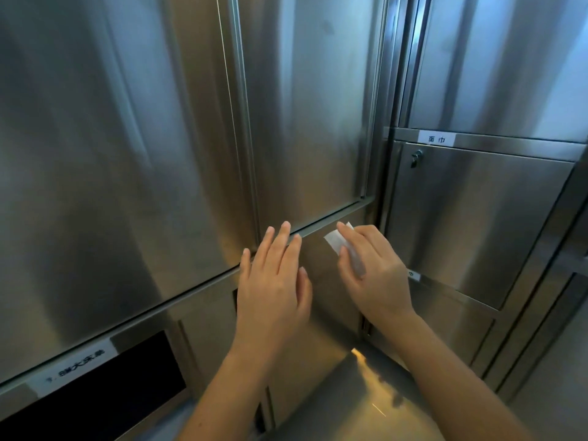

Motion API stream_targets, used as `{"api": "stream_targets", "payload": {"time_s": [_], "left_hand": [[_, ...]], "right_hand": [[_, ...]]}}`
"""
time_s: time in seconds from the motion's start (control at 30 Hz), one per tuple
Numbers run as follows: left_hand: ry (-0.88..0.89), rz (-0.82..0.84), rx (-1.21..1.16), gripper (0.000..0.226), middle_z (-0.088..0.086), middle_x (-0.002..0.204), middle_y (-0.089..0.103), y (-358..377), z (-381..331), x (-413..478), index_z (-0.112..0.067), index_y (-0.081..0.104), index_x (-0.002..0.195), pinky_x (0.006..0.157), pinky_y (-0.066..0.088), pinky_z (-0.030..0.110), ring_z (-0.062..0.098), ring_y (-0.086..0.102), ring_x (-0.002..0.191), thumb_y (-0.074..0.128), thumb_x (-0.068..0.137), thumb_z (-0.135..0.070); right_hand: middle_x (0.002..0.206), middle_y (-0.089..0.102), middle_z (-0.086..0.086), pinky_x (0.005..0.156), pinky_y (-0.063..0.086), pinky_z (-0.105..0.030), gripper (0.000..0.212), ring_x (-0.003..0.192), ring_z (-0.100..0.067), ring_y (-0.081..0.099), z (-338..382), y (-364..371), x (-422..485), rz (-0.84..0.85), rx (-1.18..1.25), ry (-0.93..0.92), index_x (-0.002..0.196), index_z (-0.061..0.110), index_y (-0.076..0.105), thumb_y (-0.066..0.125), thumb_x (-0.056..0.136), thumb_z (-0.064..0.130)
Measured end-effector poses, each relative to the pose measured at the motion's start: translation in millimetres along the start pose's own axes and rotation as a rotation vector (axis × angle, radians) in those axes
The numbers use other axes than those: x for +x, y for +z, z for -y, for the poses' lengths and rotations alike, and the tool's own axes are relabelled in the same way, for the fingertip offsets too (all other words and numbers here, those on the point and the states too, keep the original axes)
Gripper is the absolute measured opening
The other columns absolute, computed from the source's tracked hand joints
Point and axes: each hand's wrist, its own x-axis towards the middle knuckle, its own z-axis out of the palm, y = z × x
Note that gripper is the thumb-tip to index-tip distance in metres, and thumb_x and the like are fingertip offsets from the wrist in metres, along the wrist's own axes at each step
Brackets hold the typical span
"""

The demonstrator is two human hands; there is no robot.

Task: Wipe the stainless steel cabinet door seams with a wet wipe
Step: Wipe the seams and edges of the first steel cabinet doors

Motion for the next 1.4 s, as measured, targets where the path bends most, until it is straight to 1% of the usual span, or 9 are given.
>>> {"api": "stream_targets", "payload": {"time_s": [0.23, 0.4, 0.57, 0.67, 0.8, 0.93, 1.1, 1.23, 1.4], "left_hand": [[0.008, -0.015, 0.07, 0.045, 0.013, 0.131, 0.054, 29.1, 20.9, 28.4, -0.003, 0.06, 0.119, 0.097, 0.032, 0.054, 0.032, 0.048, 0.123, 0.037, 0.085, -0.021], [0.001, -0.069, 0.04, 0.041, 0.013, 0.134, 0.051, 49.4, 49.2, 63.4, -0.003, 0.058, 0.122, 0.101, 0.022, 0.052, 0.031, 0.044, 0.127, 0.051, 0.083, -0.014], [0.002, -0.137, 0.052, 0.045, 0.011, 0.134, 0.051, 56.3, 84.4, 105.4, -0.006, 0.057, 0.123, 0.102, 0.018, 0.052, 0.029, 0.042, 0.128, 0.035, 0.088, -0.024], [0.023, -0.187, 0.091, 0.046, 0.011, 0.135, 0.05, 52.9, 105.6, 129.4, -0.006, 0.057, 0.124, 0.102, 0.013, 0.053, 0.028, 0.041, 0.129, 0.035, 0.087, -0.023], [0.077, -0.256, 0.173, 0.045, 0.012, 0.135, 0.05, 45.6, 125.1, 160.6, -0.006, 0.056, 0.124, 0.103, 0.015, 0.054, 0.028, 0.04, 0.129, 0.036, 0.087, -0.022], [0.091, -0.269, 0.259, 0.047, 0.013, 0.139, 0.046, 36.2, 135.0, 186.7, -0.004, 0.053, 0.128, 0.104, 0.017, 0.053, 0.029, 0.037, 0.132, 0.037, 0.086, -0.022], [0.122, -0.322, 0.421, 0.049, 0.013, 0.141, 0.043, 26.6, 144.6, 222.8, -0.004, 0.051, 0.13, 0.105, 0.019, 0.055, 0.031, 0.034, 0.133, 0.037, 0.086, -0.021], [0.124, -0.363, 0.54, 0.051, 0.014, 0.142, 0.041, 8.8, 147.4, 266.7, -0.005, 0.052, 0.129, 0.105, 0.014, 0.057, 0.033, 0.032, 0.134, 0.033, 0.087, -0.024], [0.122, -0.454, 0.617, 0.053, 0.014, 0.14, 0.044, -21.0, 147.6, 319.0, -0.002, 0.054, 0.127, 0.104, 0.021, 0.057, 0.033, 0.036, 0.132, 0.032, 0.082, -0.022]], "right_hand": [[0.092, 0.065, -0.011, 0.068, 0.053, -0.025, 0.031, 0.081, -0.018, 0.062, -33.6, 36.9, 16.9, 0.013, 0.049, 0.009, 0.11, -0.003, 0.063, 0.046, 0.089, 0.013], [0.09, 0.066, -0.012, 0.069, 0.049, -0.018, 0.03, 0.078, -0.019, 0.063, -45.5, 74.7, 52.1, -0.015, 0.012, -0.062, 0.107, -0.003, 0.065, 0.048, 0.088, 0.013], [0.089, 0.067, -0.015, 0.066, 0.054, -0.025, 0.03, 0.077, -0.022, 0.065, -52.9, 117.5, 105.5, -0.025, 0.044, -0.158, 0.106, -0.005, 0.065, 0.049, 0.088, 0.012], [0.09, 0.068, -0.013, 0.065, 0.053, -0.023, 0.029, 0.078, -0.021, 0.065, -54.4, 142.2, 133.8, -0.063, 0.055, -0.209, 0.106, -0.003, 0.066, 0.05, 0.087, 0.013], [0.092, 0.067, -0.012, 0.067, 0.052, -0.022, 0.029, 0.08, -0.021, 0.064, -57.0, 164.8, 169.3, -0.122, 0.075, -0.259, 0.107, -0.002, 0.066, 0.051, 0.087, 0.012], [0.093, 0.066, -0.013, 0.066, 0.051, -0.023, 0.026, 0.081, -0.022, 0.063, -57.7, 178.2, 208.4, -0.2, 0.103, -0.302, 0.107, -0.002, 0.065, 0.054, 0.086, 0.008], [0.093, 0.066, -0.013, 0.067, 0.053, -0.028, 0.025, 0.083, -0.024, 0.064, -62.8, 189.2, 260.4, -0.294, 0.162, -0.372, 0.106, -0.002, 0.066, 0.054, 0.086, 0.007], [0.092, 0.065, -0.012, 0.068, 0.047, -0.024, 0.027, 0.082, -0.025, 0.062, -61.2, 186.2, 317.7, -0.357, 0.198, -0.46, 0.105, 0.0, 0.066, 0.049, 0.087, 0.011], [0.092, 0.064, -0.013, 0.067, 0.042, -0.022, 0.028, 0.081, -0.027, 0.062, -63.3, 181.0, 386.4, -0.436, 0.233, -0.524, 0.102, -0.001, 0.066, 0.047, 0.085, 0.01]]}}
